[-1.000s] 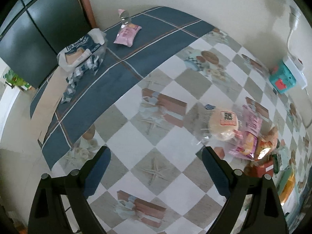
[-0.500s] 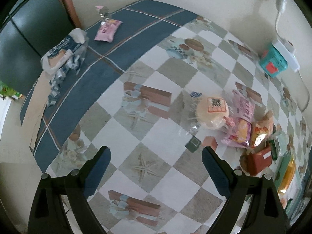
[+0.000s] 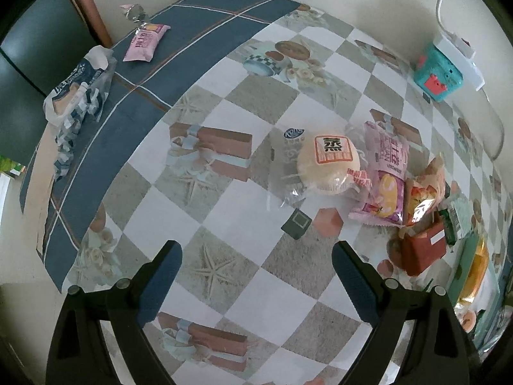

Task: Organize snacks
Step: 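Move right gripper to green-wrapped round cake while left gripper returns over the pile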

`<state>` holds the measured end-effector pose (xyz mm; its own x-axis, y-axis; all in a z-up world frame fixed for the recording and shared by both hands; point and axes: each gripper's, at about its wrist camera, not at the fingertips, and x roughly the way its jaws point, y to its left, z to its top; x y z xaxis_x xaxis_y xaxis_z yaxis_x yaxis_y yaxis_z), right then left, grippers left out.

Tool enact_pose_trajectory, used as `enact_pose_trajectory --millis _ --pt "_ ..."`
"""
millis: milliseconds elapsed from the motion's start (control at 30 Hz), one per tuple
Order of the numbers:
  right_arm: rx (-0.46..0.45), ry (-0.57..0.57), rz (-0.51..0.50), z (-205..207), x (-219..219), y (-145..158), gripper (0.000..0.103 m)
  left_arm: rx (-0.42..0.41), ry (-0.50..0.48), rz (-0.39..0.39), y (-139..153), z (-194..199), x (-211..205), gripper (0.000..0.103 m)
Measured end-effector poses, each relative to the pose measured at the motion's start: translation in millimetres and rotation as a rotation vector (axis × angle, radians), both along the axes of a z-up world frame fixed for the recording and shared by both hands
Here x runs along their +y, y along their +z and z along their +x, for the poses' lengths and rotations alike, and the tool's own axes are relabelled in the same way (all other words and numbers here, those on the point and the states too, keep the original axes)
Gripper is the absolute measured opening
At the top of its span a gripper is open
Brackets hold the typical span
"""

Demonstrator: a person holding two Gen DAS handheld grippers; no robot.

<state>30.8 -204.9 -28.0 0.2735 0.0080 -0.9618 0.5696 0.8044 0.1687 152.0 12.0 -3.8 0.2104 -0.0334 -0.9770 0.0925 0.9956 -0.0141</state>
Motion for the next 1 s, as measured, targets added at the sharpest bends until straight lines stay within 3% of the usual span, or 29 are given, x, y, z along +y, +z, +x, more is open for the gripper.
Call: enact_pose_trajectory --millis 267,633,767,1000 --pt "0.05 -0.022 -0.001 -3 -6 -16 0.103 0.014 0.002 -0.011 -4 2 2 0.095" --pt "-0.001 0.052 0.063 7 17 -14 0.103 0.022 0.001 -0.017 -7 4 5 0.095" --pt "0.026 0.054 -0.017 9 21 -14 0.103 0.023 -0.002 -0.015 -8 4 6 0.095" --pt "0.071 0.025 -0.068 8 14 -29 0.103 0.03 -0.01 -0.008 -12 5 5 0.095"
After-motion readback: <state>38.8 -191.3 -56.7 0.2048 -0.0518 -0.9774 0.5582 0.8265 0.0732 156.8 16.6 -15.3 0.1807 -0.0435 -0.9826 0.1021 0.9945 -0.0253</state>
